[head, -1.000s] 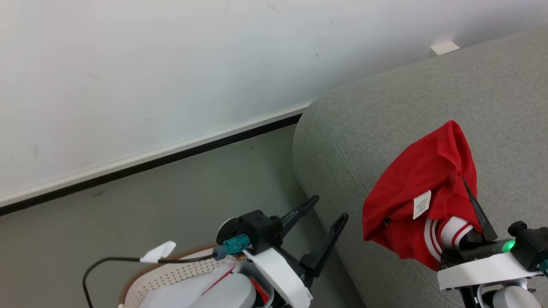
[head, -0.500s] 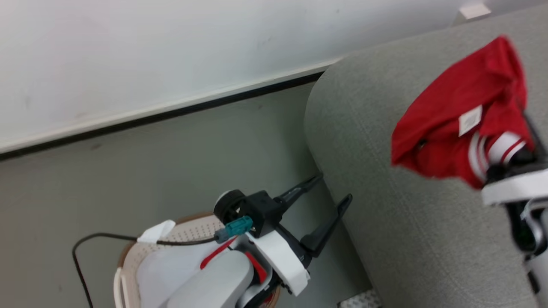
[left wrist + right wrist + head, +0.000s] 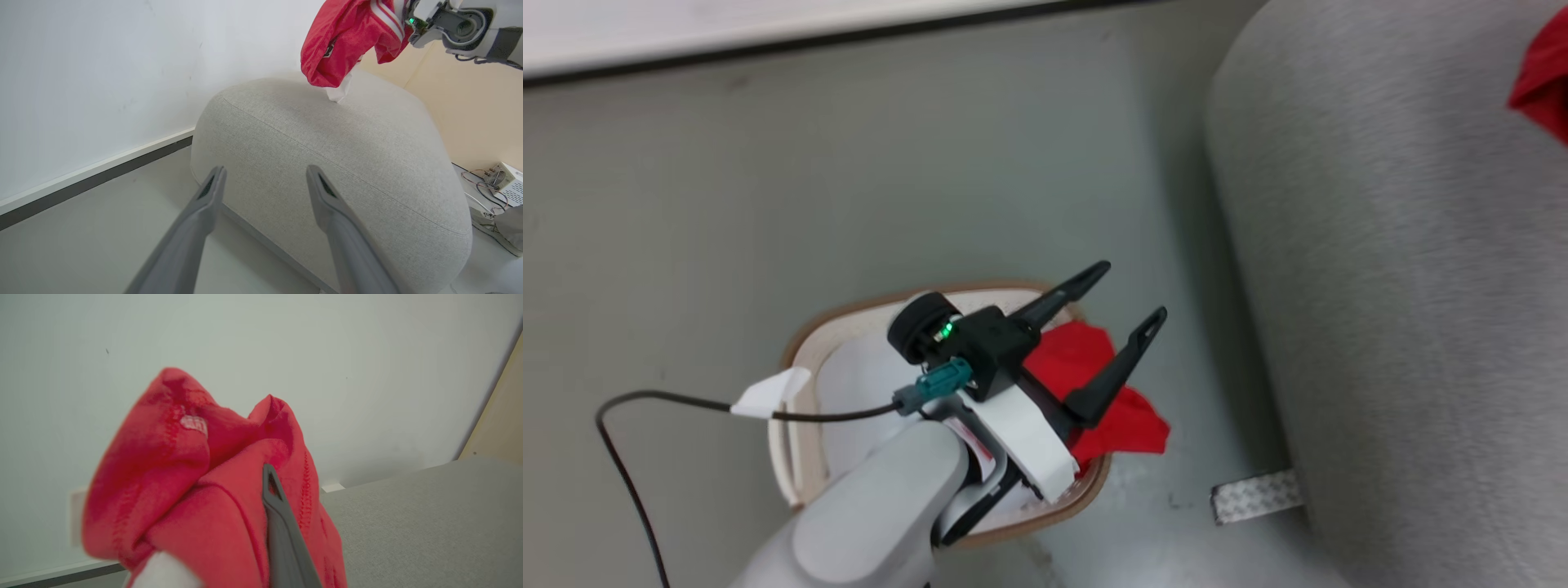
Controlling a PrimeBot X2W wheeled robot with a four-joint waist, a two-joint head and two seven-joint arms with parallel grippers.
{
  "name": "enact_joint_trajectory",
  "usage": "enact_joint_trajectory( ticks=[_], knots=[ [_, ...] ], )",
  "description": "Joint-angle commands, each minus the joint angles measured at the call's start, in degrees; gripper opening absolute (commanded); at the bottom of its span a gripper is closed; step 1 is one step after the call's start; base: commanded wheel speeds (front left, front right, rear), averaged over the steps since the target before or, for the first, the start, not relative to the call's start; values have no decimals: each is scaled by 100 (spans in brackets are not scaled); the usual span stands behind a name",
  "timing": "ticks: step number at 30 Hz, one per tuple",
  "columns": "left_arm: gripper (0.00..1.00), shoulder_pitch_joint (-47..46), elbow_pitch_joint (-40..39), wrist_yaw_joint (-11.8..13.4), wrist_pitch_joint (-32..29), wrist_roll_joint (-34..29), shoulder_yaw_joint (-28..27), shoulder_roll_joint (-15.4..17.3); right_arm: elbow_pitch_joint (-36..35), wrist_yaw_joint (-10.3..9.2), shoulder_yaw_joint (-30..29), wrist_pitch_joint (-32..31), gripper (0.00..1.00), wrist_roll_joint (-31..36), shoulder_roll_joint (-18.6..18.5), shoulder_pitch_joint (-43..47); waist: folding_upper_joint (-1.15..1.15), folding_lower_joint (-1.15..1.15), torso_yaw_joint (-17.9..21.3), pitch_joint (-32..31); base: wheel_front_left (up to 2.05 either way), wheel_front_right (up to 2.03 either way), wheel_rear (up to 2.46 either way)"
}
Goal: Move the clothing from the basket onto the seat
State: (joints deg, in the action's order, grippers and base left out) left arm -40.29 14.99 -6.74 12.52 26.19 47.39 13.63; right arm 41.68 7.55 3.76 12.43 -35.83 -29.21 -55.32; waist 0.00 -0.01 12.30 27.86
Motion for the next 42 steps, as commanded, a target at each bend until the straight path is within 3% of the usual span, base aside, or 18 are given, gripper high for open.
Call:
enact_joint_trajectory(
  ticks=[1,7,12,13,16,17,18,19,29,36,42],
  knots=[
    [100,-95,-39,12,-11,-64,-16,63,191,-12,26,-31,0,56,-128,-162,0,1,-382,477,0,0,0],
    [100,-210,-92,53,36,-98,-65,128,1349,-12,223,-346,0,676,-507,-525,0,1,-562,703,0,0,0],
    [100,-189,-63,76,94,-65,-91,120,2241,-12,327,-774,0,1039,-579,-590,0,1,-602,685,0,0,0],
    [100,-181,-54,84,90,-54,-91,117,2342,-12,327,-802,5,1061,-562,-604,0,1,-600,671,0,0,0],
    [100,-140,-15,92,122,-26,-100,130,2560,-12,327,-743,29,1105,-460,-629,0,1,-564,594,0,0,0],
    [100,-121,-1,93,128,-15,-97,135,2603,-12,340,-727,42,1119,-427,-634,0,1,-545,554,0,0,0],
    [100,-99,16,94,138,-6,-93,140,2643,-12,356,-718,82,1139,-401,-630,0,1,-522,502,0,0,0],
    [100,-82,30,96,144,9,-91,139,2680,-12,376,-695,100,1161,-386,-623,0,1,-502,445,0,0,0],
    [100,366,372,172,217,238,-177,64,2491,-12,1148,-1043,100,1112,-129,81,0,1,-334,-778,0,0,0],
    [100,783,537,271,258,423,-363,63,1781,-12,1664,-1056,100,768,-308,683,0,1,-345,-1603,0,0,0],
    [100,1131,519,470,262,566,-734,104,765,-12,1875,-905,100,246,-522,1194,0,1,-495,-2280,0,0,0]
  ],
)
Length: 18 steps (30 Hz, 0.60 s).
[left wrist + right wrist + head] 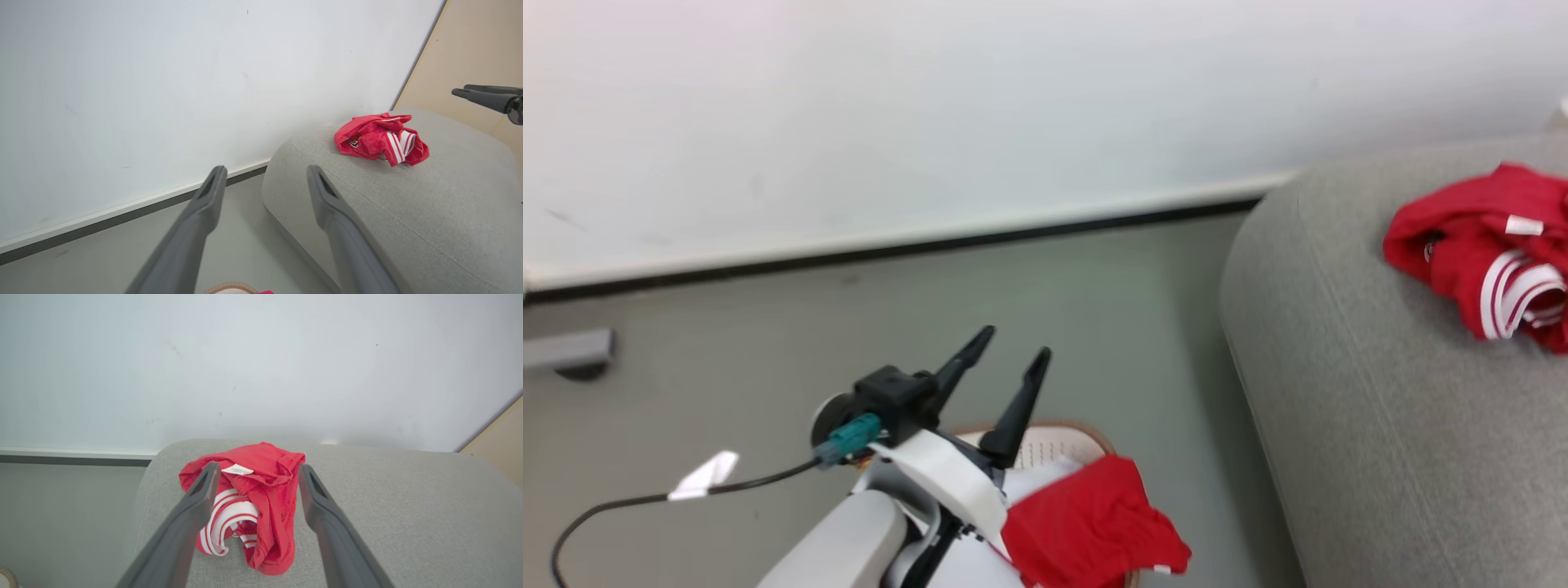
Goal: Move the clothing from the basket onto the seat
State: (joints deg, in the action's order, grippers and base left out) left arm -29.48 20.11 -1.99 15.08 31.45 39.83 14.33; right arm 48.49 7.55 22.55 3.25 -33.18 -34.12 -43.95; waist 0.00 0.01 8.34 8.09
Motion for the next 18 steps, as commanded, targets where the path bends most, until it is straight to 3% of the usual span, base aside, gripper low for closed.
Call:
enact_joint_trajectory(
  ticks=[1,9,13,18],
  knots=[
    [100,91,-22,22,7,51,-61,46,-89,-12,-12,72,100,-107,-64,154,0,-1,-139,-378,0,0,0],
    [100,588,-200,262,7,41,-813,194,-1381,-12,-503,927,100,-567,100,1143,0,-1,-503,-861,0,0,0],
    [100,887,-289,400,7,-51,-1263,267,-1980,-12,-871,1140,100,-360,472,1742,0,-1,-613,-902,0,0,0],
    [100,1293,-448,478,8,-188,-1874,212,-2787,-12,-1398,1192,100,134,1227,2556,0,-1,-715,-885,0,0,0]
  ],
)
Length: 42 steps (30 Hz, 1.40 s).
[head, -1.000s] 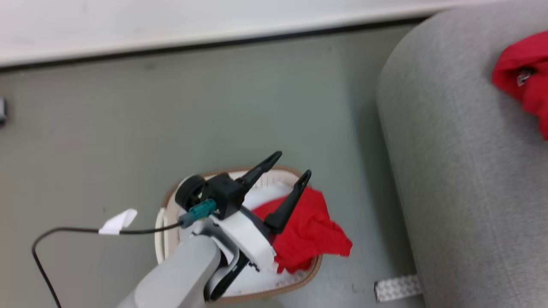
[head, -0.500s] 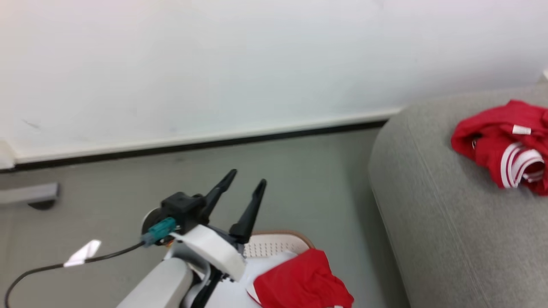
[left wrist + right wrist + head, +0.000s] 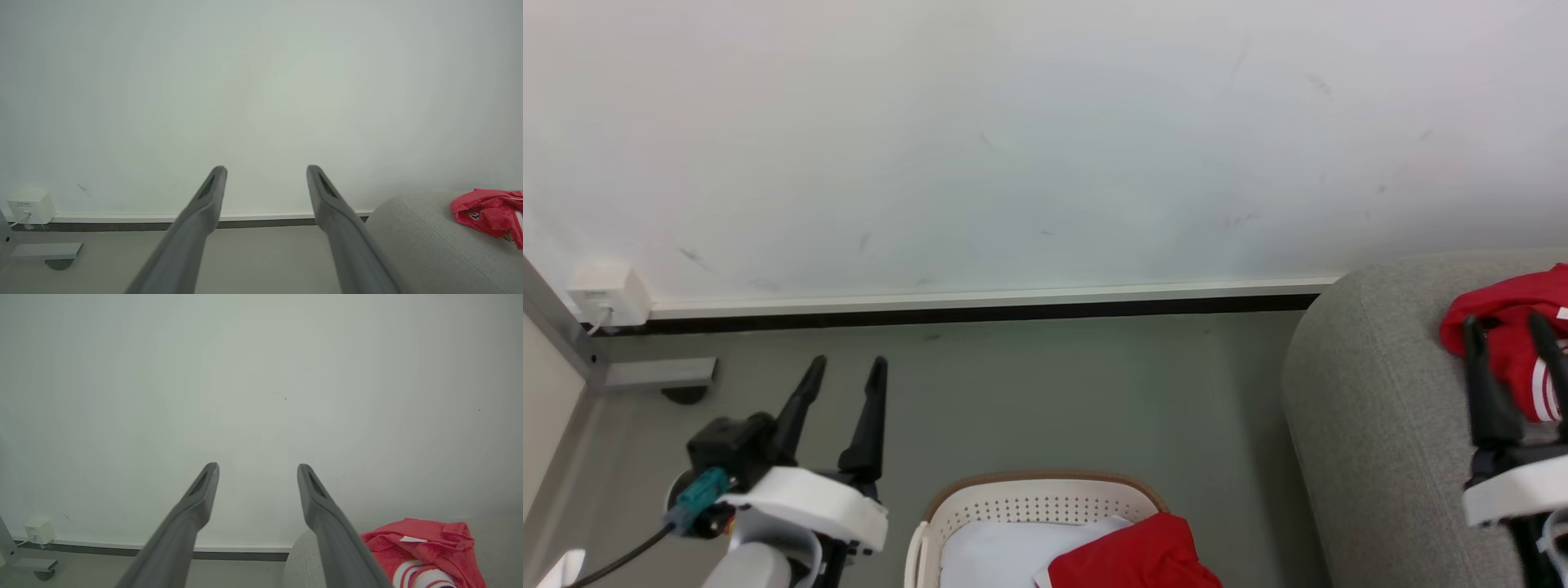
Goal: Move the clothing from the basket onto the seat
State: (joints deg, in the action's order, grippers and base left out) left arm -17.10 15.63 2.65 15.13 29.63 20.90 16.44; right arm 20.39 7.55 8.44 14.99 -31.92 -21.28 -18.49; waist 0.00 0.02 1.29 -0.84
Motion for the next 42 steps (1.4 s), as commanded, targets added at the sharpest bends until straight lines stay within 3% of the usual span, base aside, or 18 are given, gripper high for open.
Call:
enact_joint_trajectory(
  ticks=[1,7,14,27,42],
  knots=[
    [100,139,-41,13,2,-90,-109,-29,-154,-12,-95,17,100,116,122,195,0,-2,-26,19,0,0,0],
    [100,701,-416,1,2,-623,-945,-397,-906,-12,-411,19,100,685,1009,1138,0,-2,-40,70,0,0,0],
    [100,1265,-472,-319,3,-1259,-1585,-949,-838,-13,-396,21,100,1178,1456,1524,0,-2,38,115,0,0,0],
    [100,1230,-216,-773,3,-1748,-2083,-1300,-825,-13,-324,22,100,1398,1599,1420,0,-2,89,141,0,0,0],
    [100,1191,-145,-905,3,-1841,-2190,-1347,-825,-13,-287,22,100,1345,1594,1406,0,-2,119,138,0,0,0]
  ],
)
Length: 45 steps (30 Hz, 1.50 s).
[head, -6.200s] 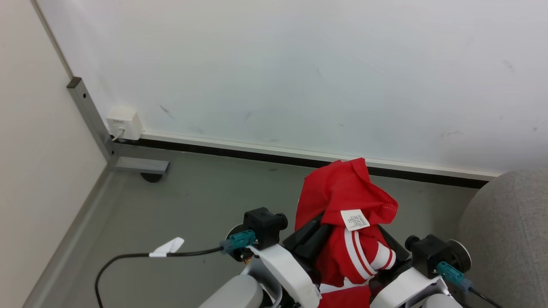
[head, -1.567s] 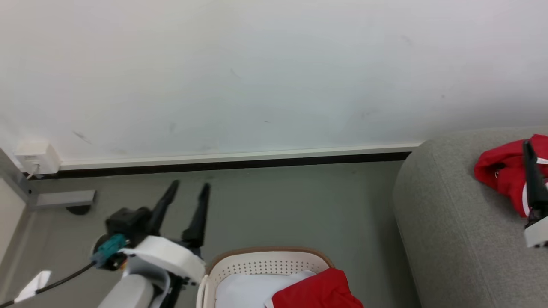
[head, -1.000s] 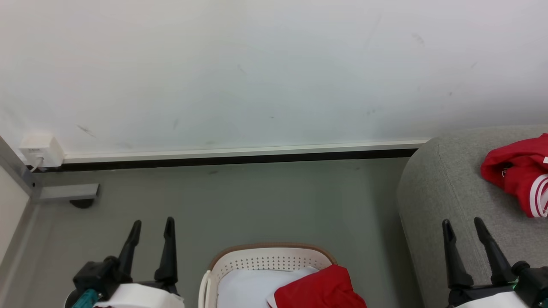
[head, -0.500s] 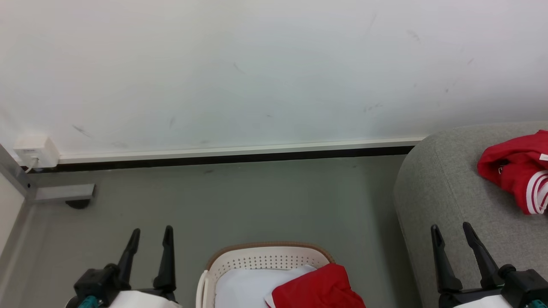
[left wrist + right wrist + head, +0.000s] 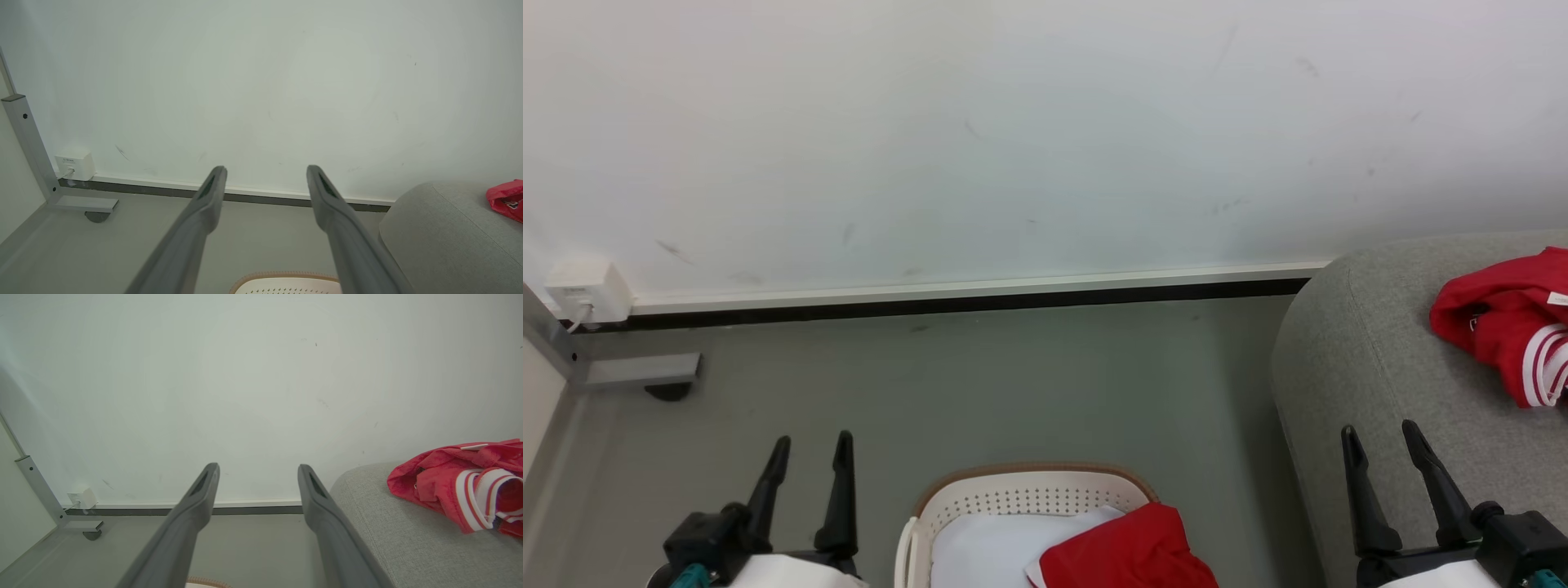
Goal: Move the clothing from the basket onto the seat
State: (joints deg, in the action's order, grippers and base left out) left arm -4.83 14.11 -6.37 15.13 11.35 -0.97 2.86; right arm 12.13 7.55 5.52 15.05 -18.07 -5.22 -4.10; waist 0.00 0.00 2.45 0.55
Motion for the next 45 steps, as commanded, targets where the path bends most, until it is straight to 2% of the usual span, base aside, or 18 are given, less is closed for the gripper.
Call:
enact_joint_trajectory(
  ticks=[1,18,30,40,45],
  knots=[
    [100,-36,9,-8,3,1,1,11,0,-13,8,16,100,-46,-13,-34,0,0,10,0,0,0,0],
    [100,-97,115,-25,3,60,147,10,36,-13,8,17,100,-120,-56,-46,0,0,170,26,0,0,0],
    [100,-408,408,-64,3,-37,380,12,-38,-13,-347,10,100,-97,-99,-204,0,0,636,432,0,0,0],
    [100,-1094,1369,-113,3,-158,964,129,-151,-13,-648,9,100,-195,3,-433,0,0,1155,1021,0,0,0],
    [100,-1587,2184,-115,-4,36,1569,317,-209,-13,-792,10,100,-293,34,-571,0,0,1411,1406,0,0,0]
  ],
)
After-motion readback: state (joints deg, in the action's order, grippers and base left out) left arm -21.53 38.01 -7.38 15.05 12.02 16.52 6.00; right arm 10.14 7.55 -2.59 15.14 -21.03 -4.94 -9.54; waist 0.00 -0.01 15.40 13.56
